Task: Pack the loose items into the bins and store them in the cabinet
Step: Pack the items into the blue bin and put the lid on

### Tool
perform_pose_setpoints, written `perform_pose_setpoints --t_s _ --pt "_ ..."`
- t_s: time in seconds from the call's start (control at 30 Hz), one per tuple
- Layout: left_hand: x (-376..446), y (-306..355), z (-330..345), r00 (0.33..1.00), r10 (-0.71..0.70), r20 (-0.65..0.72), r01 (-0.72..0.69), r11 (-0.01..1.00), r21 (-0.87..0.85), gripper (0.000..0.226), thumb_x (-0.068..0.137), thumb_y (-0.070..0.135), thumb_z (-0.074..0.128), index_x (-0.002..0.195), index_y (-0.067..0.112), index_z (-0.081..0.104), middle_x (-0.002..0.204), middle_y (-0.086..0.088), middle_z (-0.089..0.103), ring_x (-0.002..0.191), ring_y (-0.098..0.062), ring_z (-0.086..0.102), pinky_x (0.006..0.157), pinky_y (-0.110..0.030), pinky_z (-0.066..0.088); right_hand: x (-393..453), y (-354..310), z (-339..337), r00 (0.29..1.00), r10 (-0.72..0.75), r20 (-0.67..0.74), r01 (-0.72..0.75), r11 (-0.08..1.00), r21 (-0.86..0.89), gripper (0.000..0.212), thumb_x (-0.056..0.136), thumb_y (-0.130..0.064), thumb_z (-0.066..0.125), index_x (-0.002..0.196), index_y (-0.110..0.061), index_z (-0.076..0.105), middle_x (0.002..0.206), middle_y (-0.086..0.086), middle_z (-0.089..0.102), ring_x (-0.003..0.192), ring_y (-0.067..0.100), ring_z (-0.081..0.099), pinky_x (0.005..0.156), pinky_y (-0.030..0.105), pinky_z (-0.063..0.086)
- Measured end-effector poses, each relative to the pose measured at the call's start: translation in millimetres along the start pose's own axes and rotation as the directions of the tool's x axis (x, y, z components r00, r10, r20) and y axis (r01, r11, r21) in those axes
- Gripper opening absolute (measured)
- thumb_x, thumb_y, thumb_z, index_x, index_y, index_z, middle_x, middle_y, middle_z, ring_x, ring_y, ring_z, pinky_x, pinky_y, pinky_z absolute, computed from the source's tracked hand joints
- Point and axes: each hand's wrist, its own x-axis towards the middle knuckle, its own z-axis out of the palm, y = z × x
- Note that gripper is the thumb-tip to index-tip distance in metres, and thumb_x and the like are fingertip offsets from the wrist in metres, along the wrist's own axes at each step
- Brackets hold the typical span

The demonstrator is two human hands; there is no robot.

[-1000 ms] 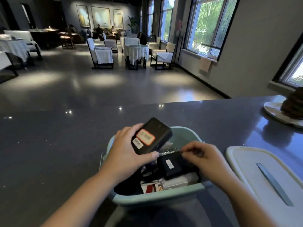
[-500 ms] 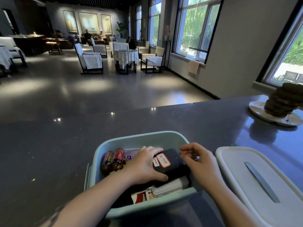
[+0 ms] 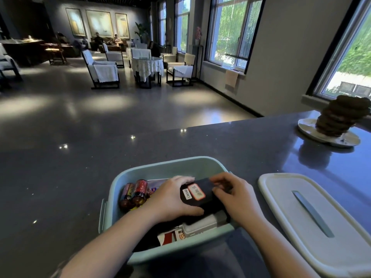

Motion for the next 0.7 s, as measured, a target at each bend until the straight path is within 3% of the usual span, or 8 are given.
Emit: perform_pose_setpoints --t_s 0.13,0.23,0.3,0.4,0.53,0.7 --pt "-6.5 32.0 -0.1 0.971 0.08 -0.227 -0.107 0.989 -0.107 0.044 0.073 0.043 0.074 0.113 0.035 0.058 0.114 0.024 0.053 0.104 0.008 0.049 0.09 -0.006 0.037 -6.5 6.7 -21.2 0.993 0.021 -0.118 -0.005 0.991 0.135 0.031 0.078 0.0 0.063 0.084 -0.03 0.07 0.08 -0.008 0.07 0.076 0.003 0.064 0.069 0.016 0.05" --pt "-8.2 66.6 21.4 0.949 0.164 -0.27 -0.204 0.971 -0.128 0.026 0.082 0.035 0.067 0.107 0.036 0.059 0.11 0.028 0.052 0.101 0.009 0.049 0.089 -0.012 0.039 -15.1 28.1 -50.4 0.966 0.07 -0.247 -0.042 0.992 0.115 0.028 0.08 -0.003 0.064 0.085 -0.03 0.07 0.081 -0.009 0.07 0.073 0.004 0.061 0.063 0.015 0.048" --pt "-5.2 80.1 44.1 0.945 0.22 -0.241 -0.24 0.969 -0.058 0.032 0.081 0.042 0.062 0.112 0.034 0.058 0.116 0.03 0.05 0.111 0.008 0.044 0.094 -0.013 0.032 -22.7 54.9 -73.0 0.936 0.127 -0.327 -0.12 0.992 0.042 0.026 0.08 -0.006 0.064 0.087 -0.031 0.069 0.082 -0.012 0.069 0.076 0.001 0.06 0.065 0.012 0.044" --pt "8.3 86.7 73.0 0.952 0.221 -0.211 -0.221 0.975 0.023 0.057 0.071 0.056 0.046 0.119 0.026 0.059 0.128 0.016 0.051 0.121 -0.004 0.043 0.103 -0.019 0.028 -31.4 109.5 -106.9 0.891 0.242 -0.385 -0.317 0.937 -0.146 0.026 0.082 -0.013 0.064 0.102 -0.029 0.066 0.101 -0.012 0.066 0.096 0.009 0.059 0.079 0.023 0.044" --pt "25.6 92.6 90.7 0.96 0.219 -0.173 -0.202 0.973 0.108 0.052 0.077 0.049 0.059 0.123 0.024 0.057 0.134 0.008 0.052 0.126 -0.012 0.045 0.106 -0.029 0.033 -31.9 171.3 -136.6 0.825 0.394 -0.405 -0.55 0.724 -0.416 0.041 0.09 -0.028 0.06 0.129 -0.029 0.052 0.132 -0.004 0.054 0.12 0.019 0.046 0.099 0.035 0.042" --pt "35.8 91.4 95.7 0.973 0.18 -0.147 -0.158 0.976 0.15 0.049 0.083 0.042 0.063 0.128 0.024 0.054 0.141 0.008 0.045 0.133 -0.01 0.035 0.11 -0.029 0.027 -18.6 200.2 -137.8 0.822 0.425 -0.379 -0.568 0.648 -0.508 0.04 0.091 -0.038 0.056 0.129 -0.029 0.051 0.119 -0.002 0.061 0.111 0.018 0.053 0.094 0.036 0.045"
